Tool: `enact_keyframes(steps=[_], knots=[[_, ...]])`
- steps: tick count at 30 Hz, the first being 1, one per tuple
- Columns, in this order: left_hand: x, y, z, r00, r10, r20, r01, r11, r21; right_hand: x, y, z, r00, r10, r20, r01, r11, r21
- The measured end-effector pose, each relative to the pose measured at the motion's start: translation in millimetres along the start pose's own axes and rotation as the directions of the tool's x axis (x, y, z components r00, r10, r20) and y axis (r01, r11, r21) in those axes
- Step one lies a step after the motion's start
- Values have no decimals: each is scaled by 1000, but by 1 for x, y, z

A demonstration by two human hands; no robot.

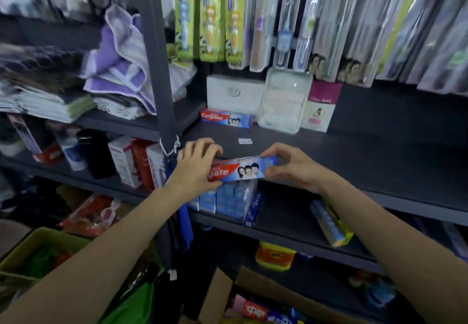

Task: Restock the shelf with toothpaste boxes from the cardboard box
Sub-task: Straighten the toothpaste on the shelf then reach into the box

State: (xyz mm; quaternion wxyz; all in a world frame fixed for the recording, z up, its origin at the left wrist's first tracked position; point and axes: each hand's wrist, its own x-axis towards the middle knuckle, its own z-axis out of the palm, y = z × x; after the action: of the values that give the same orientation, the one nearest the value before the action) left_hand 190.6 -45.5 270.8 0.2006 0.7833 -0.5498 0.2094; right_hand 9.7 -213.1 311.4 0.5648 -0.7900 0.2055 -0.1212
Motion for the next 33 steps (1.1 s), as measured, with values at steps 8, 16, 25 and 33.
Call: enact_keyframes(steps=[8,16,25,33], knots=[[32,-24,-3,951,-153,269,256,876,-408,25,-3,-18,998,-54,-44,60,986,155],[71,-35,7,904,-153,400,191,980,-55,79,-2,-25,978,-170,-123,138,962,-234],[102,-38,25,929,-345,136,344,938,27,170,-4,-37,886,-286,-365,45,836,-547],[96,-48,44,887,-407,217,389,913,120,244,-12,-45,928,-149,-341,-75,823,-563]])
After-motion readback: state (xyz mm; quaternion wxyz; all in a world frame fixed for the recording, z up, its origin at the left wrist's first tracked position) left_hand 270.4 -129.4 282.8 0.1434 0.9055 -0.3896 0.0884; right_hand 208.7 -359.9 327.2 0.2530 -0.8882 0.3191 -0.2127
